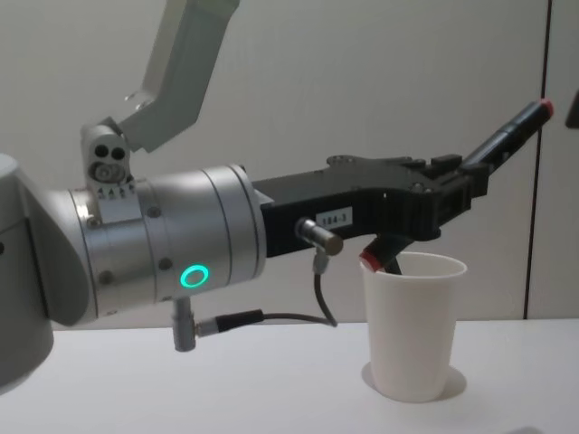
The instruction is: Place the pen into the pen holder.
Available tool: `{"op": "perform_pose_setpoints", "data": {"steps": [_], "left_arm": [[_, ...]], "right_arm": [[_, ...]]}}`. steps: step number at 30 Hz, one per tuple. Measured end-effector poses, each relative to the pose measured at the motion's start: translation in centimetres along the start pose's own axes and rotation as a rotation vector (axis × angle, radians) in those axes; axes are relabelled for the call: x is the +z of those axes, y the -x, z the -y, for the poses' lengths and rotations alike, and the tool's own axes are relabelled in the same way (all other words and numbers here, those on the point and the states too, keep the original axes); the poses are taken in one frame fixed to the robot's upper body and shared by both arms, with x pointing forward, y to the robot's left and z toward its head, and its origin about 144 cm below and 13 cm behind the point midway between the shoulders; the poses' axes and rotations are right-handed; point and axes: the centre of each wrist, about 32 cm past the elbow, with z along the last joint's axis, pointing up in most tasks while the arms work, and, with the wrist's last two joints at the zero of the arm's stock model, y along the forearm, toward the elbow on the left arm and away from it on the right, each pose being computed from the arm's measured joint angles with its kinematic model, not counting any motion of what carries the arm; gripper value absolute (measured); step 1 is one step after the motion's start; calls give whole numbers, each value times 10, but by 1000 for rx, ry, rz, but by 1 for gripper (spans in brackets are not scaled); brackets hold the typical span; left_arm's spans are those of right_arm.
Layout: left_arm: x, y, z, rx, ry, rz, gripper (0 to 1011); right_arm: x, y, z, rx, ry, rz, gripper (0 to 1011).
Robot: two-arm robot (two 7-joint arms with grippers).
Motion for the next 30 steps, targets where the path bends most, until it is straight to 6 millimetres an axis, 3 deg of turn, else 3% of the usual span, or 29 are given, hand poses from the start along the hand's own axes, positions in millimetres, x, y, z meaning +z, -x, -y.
{"op": "perform_pose_setpoints", "data": {"steps": [15,30], "left_arm": [[0,0,0,0,0,0,186],[0,0,0,0,0,0,186]], "right_arm": [[-5,2,-18,-18,-16,-279,1001],[-12,6,-38,-24,-28,-395,1001]]}}
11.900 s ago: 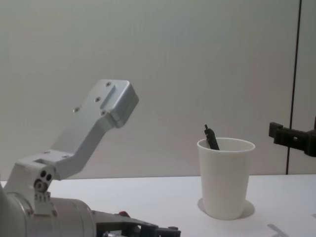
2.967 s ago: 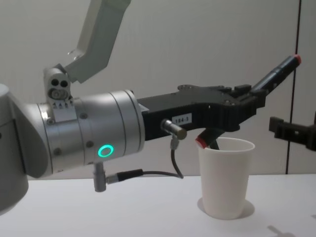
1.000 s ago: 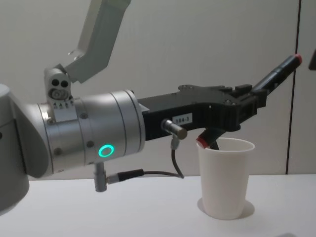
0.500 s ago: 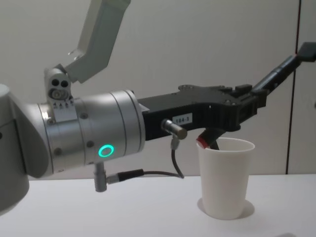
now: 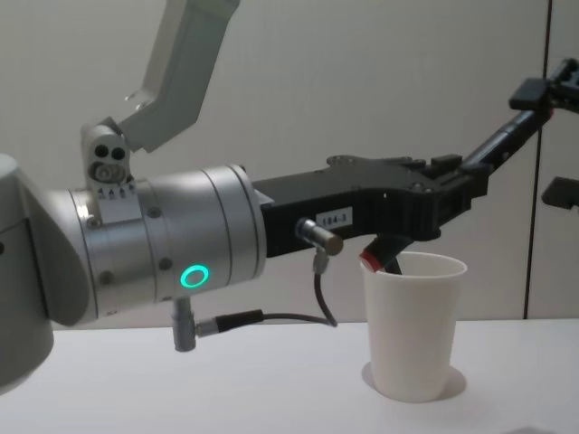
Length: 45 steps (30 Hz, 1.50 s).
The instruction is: Place the pen into the pen holder.
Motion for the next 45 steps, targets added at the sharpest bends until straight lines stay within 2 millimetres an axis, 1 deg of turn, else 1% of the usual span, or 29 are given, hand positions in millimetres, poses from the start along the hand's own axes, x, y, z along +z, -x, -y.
{"op": "perform_pose_setpoints", "data": {"steps": [10,21,45], "left_arm": [[0,0,0,0,0,0,186],[0,0,0,0,0,0,186],[0,0,0,0,0,0,186]], "right_arm": [[-4,2,-11,15,-11,-30,1001],[-7,4,-17,20,-22,-36,1001],[-17,3,-23,17,-45,1,1001]]}}
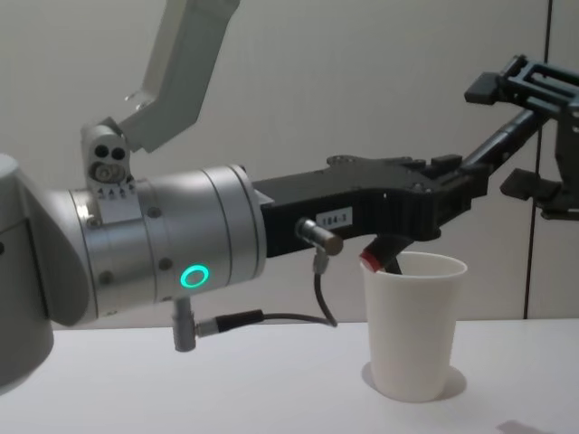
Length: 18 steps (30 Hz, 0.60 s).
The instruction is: Place the pen into the pen holder.
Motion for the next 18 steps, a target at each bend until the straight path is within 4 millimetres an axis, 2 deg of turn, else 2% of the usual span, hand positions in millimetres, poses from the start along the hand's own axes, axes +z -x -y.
{"op": "perform_pose_setpoints", "data": {"steps": [18], "left_arm": [[0,0,0,0,0,0,186]], "right_arm": [[-9,-1,-7,-10,-8,4,1001]]}}
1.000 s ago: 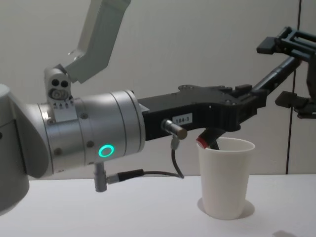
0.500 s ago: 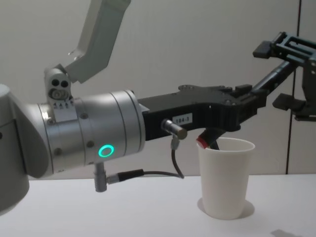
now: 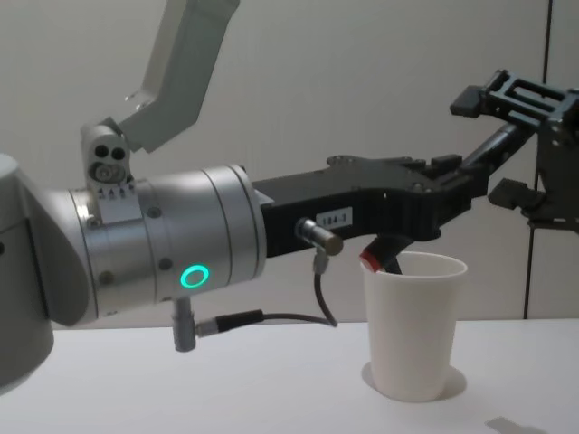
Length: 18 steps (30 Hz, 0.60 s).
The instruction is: Place the pen into the pen holder.
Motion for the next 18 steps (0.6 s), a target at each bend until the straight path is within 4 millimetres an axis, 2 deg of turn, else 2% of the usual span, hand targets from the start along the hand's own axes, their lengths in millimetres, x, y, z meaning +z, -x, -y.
{"op": "perform_pose_setpoints", "data": {"steps": [18], "left_arm": [[0,0,0,0,0,0,186]], "right_arm": [[-3,-1,-6,4,1,3,1001]]}}
